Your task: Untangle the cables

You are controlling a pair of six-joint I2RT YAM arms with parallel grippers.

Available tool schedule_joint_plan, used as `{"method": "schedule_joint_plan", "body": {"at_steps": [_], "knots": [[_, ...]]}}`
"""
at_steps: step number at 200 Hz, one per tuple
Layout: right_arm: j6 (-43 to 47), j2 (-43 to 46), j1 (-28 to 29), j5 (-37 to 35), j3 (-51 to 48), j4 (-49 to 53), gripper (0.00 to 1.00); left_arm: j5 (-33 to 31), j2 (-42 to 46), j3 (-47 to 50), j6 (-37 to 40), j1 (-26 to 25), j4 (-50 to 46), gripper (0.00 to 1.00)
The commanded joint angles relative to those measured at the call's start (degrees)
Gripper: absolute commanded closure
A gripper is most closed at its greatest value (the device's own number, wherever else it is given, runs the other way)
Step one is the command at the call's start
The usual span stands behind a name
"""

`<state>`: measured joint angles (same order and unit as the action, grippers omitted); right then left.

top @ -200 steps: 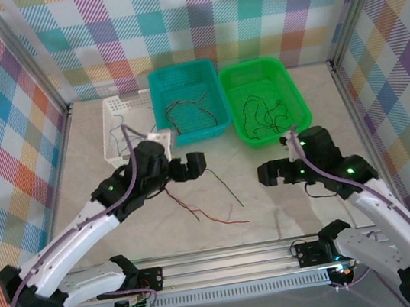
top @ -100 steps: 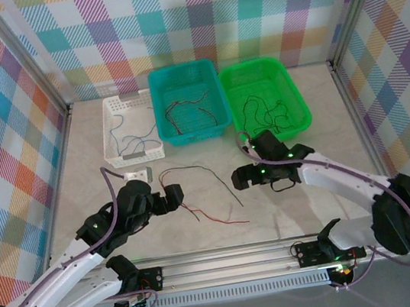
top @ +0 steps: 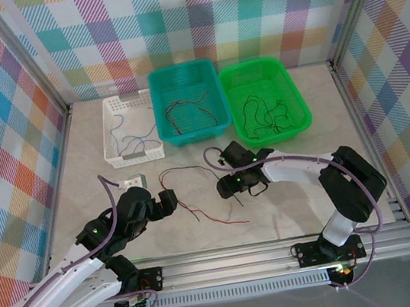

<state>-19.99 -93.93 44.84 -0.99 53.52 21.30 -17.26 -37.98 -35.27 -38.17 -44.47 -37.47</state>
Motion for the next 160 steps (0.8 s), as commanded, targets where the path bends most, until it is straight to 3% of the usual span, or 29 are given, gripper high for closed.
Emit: {"method": "schedule_joint_plan", "body": {"at_steps": [1,49,73,95,139,160], "knots": [[0.85,-2.34,0.25,-1.25,1.32,-2.12,0.37,-1.2,0.01,0.89,-0.95,0.36,-0.24,0.01],[0.92,-4.92,0.55,0.16,0.35,-3.83,0.56,-1.43,0.45,1.45,-1.6,0.48,0.13,0.01],[0.75,-6.17,1.48,1.35,0.2,-4.68,0.6,-1.63,0.4,1.43,-1.71,0.46,0.3,0.0],[0.81,-5.76,1.77,2.68,-0.29,-5.04,0.72,-1.88,0.4,1.43,-1.98,0.46,0.25,0.0],[2.55,-0.68,1.79,2.02,0.09,-1.89,0.99,-1.72,0.36,1.69,-2.15,0.44,0.74,0.0],[3.03,5.22,1.75,1.09,1.02,0.47,1.0,-1.18,0.29,2.01,-2.35,0.44,1.29,0.0]]}}
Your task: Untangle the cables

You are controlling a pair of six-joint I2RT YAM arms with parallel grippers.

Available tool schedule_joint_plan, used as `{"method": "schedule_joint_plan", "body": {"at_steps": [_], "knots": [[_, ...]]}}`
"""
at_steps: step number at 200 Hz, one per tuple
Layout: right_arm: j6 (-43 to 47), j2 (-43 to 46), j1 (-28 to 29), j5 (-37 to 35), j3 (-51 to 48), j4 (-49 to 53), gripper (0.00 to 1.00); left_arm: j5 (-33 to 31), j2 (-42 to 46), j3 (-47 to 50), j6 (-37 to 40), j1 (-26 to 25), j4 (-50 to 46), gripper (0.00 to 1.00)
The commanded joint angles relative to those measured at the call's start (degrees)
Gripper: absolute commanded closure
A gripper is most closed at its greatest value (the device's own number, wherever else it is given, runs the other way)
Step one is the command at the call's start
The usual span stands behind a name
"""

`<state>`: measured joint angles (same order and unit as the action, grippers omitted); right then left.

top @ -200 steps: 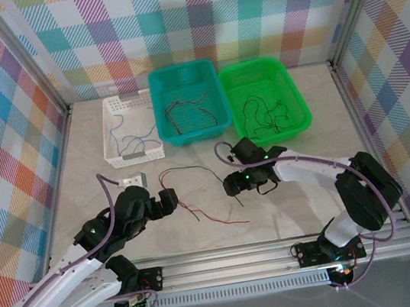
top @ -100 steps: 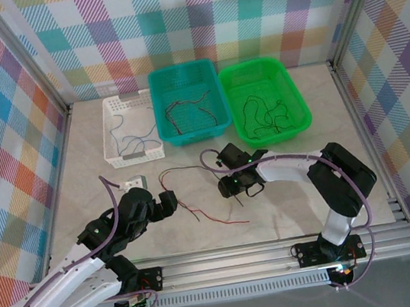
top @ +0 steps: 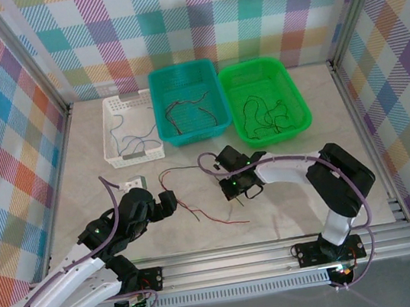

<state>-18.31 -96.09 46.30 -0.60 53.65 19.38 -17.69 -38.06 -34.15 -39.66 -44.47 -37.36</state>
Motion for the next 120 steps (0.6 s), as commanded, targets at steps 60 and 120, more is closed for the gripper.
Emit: {"method": "schedule_joint_plan", "body": {"at_steps": [60,120], "knots": [[4.26,26.34,0.27,0.02,8.72,9.53,1.0,2.36,-2.03,1.89,-1.5,0.49,4.28,0.0],[9.49,31.65,0.19,-3.19,23.48,17.01,1.0,7.19,-5.8,3.12,-2.57,0.46,9.53,0.01]]}}
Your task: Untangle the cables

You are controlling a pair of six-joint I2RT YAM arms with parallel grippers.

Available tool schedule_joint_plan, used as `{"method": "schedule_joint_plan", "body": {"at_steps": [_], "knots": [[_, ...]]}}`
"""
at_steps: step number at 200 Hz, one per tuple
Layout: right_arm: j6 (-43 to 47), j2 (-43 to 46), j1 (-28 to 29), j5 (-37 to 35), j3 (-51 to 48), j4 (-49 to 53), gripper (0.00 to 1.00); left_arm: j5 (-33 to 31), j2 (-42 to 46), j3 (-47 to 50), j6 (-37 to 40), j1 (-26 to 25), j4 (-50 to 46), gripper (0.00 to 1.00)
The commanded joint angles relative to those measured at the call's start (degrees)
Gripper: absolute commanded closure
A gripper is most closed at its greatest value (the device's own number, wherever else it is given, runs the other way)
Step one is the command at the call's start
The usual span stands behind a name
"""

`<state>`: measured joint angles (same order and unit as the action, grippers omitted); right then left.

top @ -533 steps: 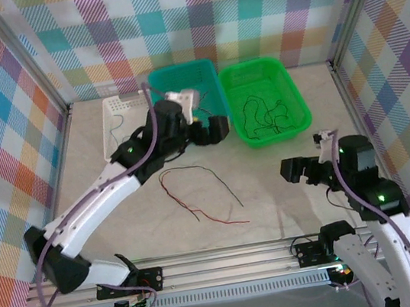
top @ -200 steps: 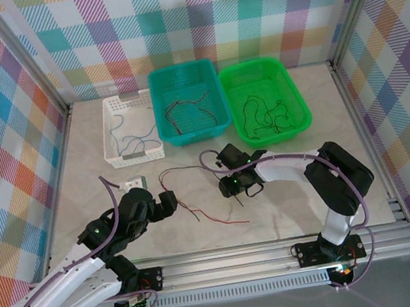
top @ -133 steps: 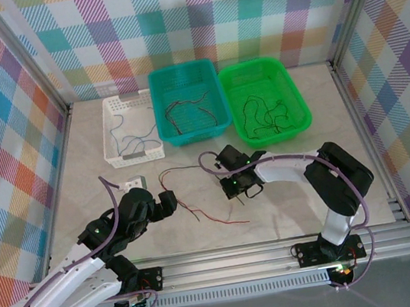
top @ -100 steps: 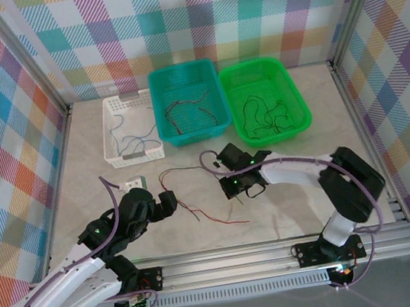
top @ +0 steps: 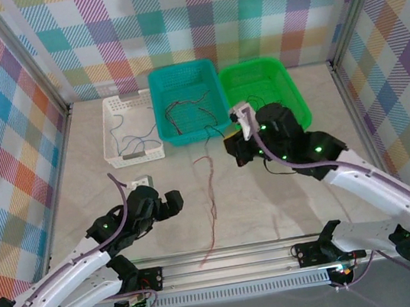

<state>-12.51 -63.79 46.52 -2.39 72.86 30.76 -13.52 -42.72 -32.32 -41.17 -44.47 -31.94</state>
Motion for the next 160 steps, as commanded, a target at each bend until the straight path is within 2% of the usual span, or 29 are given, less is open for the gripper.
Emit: {"method": "schedule_joint_plan", "body": {"at_steps": [1,57,96,160], "knots": [[3.8,-0.73,-0.03,-1.43,4.37,5.75,1.0,3.12,-1.27,1.33,-1.09,0.45,4.23,0.01],[5.89,-3.57,-0.03,-1.04,14.24,8.5,1.0,11.72,-6.84,3.43,-2.82,0.08,13.95,0.01],[7.08,-6.02,-0.02,-0.94,20.2,10.19,1.0,15.98,-10.7,3.74,-0.84,-2.66,21.25,0.01],[6.22,-7.09,-0.03,1.91,24.2,11.53,1.0,14.91,-20.12,2.63,1.37,-6.03,24.01,0.02]]}}
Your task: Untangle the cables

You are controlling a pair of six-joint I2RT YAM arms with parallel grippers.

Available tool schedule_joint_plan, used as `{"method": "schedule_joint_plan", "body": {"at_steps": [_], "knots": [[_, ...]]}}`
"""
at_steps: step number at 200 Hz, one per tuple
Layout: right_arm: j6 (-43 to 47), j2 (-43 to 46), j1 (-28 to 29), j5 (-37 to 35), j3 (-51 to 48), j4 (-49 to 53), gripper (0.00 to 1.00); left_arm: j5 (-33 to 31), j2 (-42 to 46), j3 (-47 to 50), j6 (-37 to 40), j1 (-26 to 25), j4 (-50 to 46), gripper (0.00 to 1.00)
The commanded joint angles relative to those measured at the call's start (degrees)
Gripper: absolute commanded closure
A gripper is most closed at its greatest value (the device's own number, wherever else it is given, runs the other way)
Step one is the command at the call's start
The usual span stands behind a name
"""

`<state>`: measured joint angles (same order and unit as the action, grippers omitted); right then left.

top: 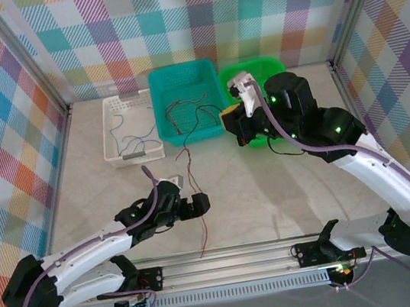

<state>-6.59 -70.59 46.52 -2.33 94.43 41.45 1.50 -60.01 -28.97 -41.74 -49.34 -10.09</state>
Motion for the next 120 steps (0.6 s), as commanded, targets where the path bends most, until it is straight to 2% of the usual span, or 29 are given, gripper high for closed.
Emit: {"method": "schedule_joint_plan", "body": {"at_steps": [1,19,48,96,120], "knots": [[0.28,-0.27,-0.03,1.87,2.7,0.83,1.0,-0.19,-3.01,-0.77,1.97,-1.18,2.16,0.03],[0.09,-0.1,-0.03,2.28,3.42,1.23,1.0,-1.54,-5.59,-1.42,2.36,-1.81,2.26,0.1],[-0.48,0.16,0.03,3.09,4.57,1.96,1.0,-1.43,-9.46,-2.21,2.45,-2.21,4.58,0.15],[-1.06,0.71,-0.03,3.82,4.51,2.31,1.0,-0.22,-14.02,-5.02,2.58,-5.5,10.69,0.1],[-1.16,0.78,-0.03,3.73,4.26,2.31,1.0,-0.55,-15.87,-6.12,2.92,-7.78,12.96,0.11]]}}
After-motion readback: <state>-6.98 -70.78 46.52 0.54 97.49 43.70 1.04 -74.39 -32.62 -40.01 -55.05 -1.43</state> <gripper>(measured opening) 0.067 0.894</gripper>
